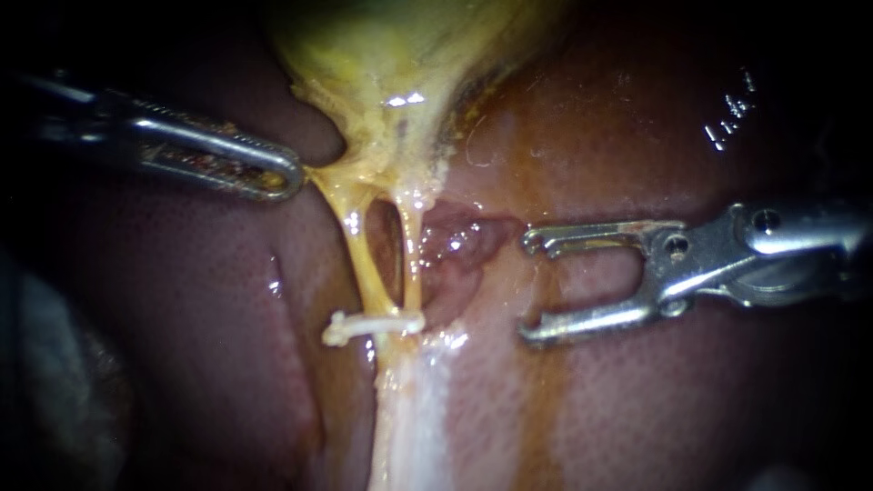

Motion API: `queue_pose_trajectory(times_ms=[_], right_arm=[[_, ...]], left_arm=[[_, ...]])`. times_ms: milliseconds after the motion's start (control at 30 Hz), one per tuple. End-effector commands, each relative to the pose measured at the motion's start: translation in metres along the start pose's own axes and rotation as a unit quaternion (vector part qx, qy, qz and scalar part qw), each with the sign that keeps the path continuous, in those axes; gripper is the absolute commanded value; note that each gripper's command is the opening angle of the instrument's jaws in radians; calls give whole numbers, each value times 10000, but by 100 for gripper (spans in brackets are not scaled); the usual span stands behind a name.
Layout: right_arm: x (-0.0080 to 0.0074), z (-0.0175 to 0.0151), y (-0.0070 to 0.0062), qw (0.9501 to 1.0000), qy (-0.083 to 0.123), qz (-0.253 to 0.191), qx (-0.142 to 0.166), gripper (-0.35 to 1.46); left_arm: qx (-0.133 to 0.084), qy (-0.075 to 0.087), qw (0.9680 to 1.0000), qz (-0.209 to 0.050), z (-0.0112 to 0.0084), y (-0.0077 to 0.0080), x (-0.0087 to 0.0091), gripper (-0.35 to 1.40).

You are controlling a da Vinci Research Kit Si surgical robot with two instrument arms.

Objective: Going back first clip left tube

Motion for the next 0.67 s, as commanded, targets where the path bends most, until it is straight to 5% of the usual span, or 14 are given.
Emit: queue_pose_trajectory(times_ms=[33, 367, 667], right_arm=[[0, 0, 0, 10000, 2, 2, 1, 50], [0, 0, 0, 10000, 2, 3, 1, 50], [3, -1, 1, 10000, 4, 13, -1, 50]], left_arm=[[-8, -13, 10000, 4, 3, -1, -1, -35], [-43, -68, 10000, 50, 32, -13, -12, -35], [-57, -76, 9999, 57, 32, -13, -13, -35]])
